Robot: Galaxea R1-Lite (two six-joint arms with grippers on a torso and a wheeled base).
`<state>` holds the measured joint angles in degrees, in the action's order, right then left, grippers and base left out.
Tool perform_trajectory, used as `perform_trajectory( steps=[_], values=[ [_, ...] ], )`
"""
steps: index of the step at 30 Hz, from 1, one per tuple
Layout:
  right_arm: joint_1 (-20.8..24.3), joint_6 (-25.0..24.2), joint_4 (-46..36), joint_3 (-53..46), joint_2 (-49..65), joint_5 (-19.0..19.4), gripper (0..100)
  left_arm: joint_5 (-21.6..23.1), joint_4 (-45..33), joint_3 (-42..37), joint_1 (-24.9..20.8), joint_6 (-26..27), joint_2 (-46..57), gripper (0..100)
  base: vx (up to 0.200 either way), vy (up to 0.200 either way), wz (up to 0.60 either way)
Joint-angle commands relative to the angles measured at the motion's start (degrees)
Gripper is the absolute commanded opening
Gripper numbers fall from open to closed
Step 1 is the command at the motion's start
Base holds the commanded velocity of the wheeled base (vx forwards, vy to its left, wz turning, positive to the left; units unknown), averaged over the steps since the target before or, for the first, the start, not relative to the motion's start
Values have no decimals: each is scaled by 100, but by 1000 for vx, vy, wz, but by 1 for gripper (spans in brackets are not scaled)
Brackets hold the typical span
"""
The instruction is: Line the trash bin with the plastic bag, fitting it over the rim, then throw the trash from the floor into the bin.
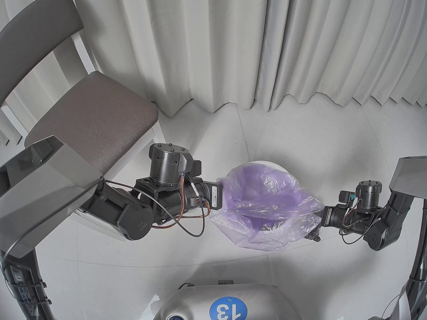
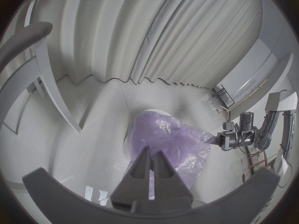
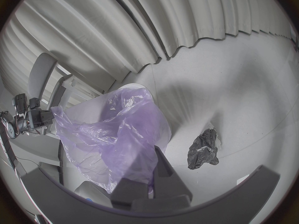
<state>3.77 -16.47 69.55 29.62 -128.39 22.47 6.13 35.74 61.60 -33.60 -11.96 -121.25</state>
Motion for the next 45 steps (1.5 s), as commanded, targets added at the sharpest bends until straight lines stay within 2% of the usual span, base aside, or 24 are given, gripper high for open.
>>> perform_trajectory(
  steps=[1, 11, 21, 26, 29, 41, 42, 45],
  values=[
    [-139, -32, 59, -36, -90, 3, 0, 2, -23, 493, 73, 176, -593, 0, 0, 0, 0],
    [-210, -120, 393, -97, -344, 30, 0, 37, -428, 1557, 424, 326, -1226, 0, 0, 0, 0],
    [54, -111, 428, -141, -371, 21, 0, 46, -243, 1451, 161, 264, -1402, 0, 0, 0, 0],
    [80, -93, 657, -220, -494, 21, 0, 64, -208, 1583, 204, 273, -1489, 0, 0, 0, 0],
    [54, -58, 1166, -326, -696, 21, 0, 55, -208, 1733, 284, 264, -1551, 0, 0, 0, 0],
    [-34, 197, 1149, -343, -907, 30, 0, 64, -147, 1293, 345, 247, -1059, 0, 0, 0, 0],
    [-43, 223, 1149, -343, -916, 21, 100, 64, -138, 1197, 319, 255, -997, 0, 0, 0, 0],
    [-87, 311, 1158, -484, -845, 21, 100, 64, -6, 1056, 222, 247, -962, 0, 0, 0, 0]
  ],
)
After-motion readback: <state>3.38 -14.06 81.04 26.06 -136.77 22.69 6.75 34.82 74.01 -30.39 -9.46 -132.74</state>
